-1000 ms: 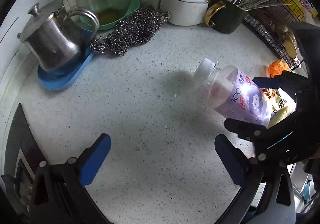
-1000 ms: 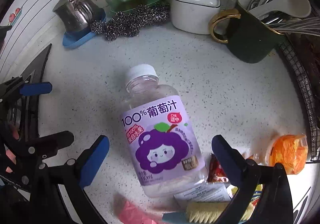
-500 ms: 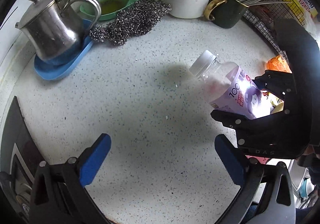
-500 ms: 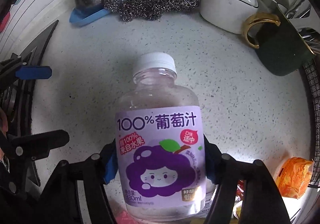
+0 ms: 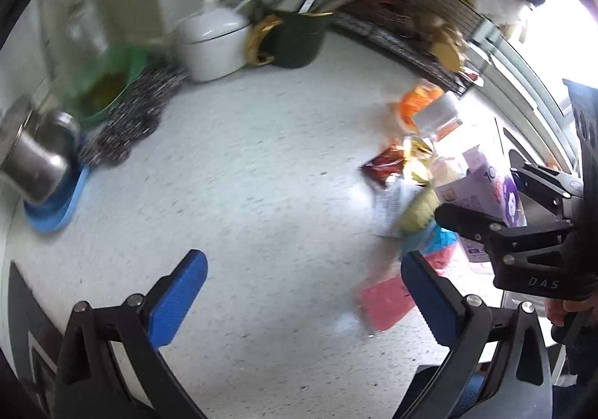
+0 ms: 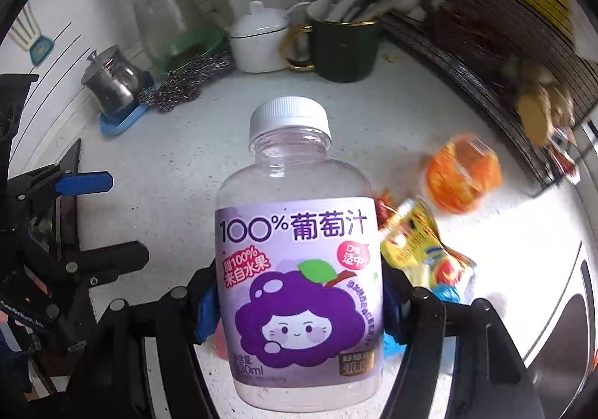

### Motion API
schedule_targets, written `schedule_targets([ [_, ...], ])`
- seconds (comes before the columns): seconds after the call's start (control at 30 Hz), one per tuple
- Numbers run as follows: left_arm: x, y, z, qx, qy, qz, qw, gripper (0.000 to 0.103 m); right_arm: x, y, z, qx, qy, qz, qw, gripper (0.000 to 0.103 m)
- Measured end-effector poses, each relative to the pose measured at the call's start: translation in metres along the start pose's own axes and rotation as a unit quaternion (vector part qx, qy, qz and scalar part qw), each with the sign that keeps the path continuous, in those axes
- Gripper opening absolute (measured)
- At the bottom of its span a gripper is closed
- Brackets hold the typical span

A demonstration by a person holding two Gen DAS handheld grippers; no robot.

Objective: Collect trash
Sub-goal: 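Grasp the purple-label grape juice bottle with the right gripper, then grasp the blue-pink plastic bag with the left gripper while the right holds the bottle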

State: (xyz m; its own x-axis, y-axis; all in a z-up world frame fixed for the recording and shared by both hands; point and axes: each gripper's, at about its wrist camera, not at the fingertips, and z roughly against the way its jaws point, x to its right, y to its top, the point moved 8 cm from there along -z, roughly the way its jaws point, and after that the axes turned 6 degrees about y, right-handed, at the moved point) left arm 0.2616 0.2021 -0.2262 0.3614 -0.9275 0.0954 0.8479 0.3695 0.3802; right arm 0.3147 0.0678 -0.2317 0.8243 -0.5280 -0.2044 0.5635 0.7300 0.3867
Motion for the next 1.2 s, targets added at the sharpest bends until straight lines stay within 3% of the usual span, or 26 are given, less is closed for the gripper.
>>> schedule_targets([
  [0.23,0.068,0.011,-0.009,-0.003,-0.041,-0.094,0.9947,0.103,0.047,-0.036,0.049,0.029,-0.049,-0.090,0.994,0.065],
  [0.37,0.103,0.001,-0.021,-0.019,-0.045,-0.166,0.9850,0.103,0.061,-0.053,0.064,0.046,-0.065,-0.136,0.987,0.065],
  [0.5,0.124,-0.014,-0.041,-0.054,-0.056,-0.204,0.9757,0.102,0.079,-0.074,0.077,0.053,-0.068,-0.183,0.979,0.065],
  [0.57,0.128,-0.024,-0.052,-0.074,-0.054,-0.214,0.9726,0.096,0.084,-0.086,0.078,0.051,-0.065,-0.206,0.975,0.065],
  [0.73,0.126,-0.046,-0.069,-0.103,-0.051,-0.224,0.9679,0.095,0.081,-0.105,0.072,0.045,-0.061,-0.243,0.967,0.065],
  [0.93,0.133,-0.060,-0.084,-0.111,-0.053,-0.225,0.9666,0.083,0.077,-0.120,0.071,0.038,-0.059,-0.259,0.963,0.065],
  [1.03,0.139,-0.062,-0.085,-0.092,-0.047,-0.238,0.9658,0.080,0.073,-0.122,0.071,0.039,-0.059,-0.260,0.963,0.065],
  [1.1,0.142,-0.061,-0.086,-0.080,-0.038,-0.241,0.9665,0.072,0.071,-0.122,0.071,0.040,-0.059,-0.258,0.964,0.065],
  [1.2,0.142,-0.058,-0.085,-0.072,-0.021,-0.230,0.9703,0.040,0.069,-0.122,0.070,0.040,-0.060,-0.256,0.964,0.065],
])
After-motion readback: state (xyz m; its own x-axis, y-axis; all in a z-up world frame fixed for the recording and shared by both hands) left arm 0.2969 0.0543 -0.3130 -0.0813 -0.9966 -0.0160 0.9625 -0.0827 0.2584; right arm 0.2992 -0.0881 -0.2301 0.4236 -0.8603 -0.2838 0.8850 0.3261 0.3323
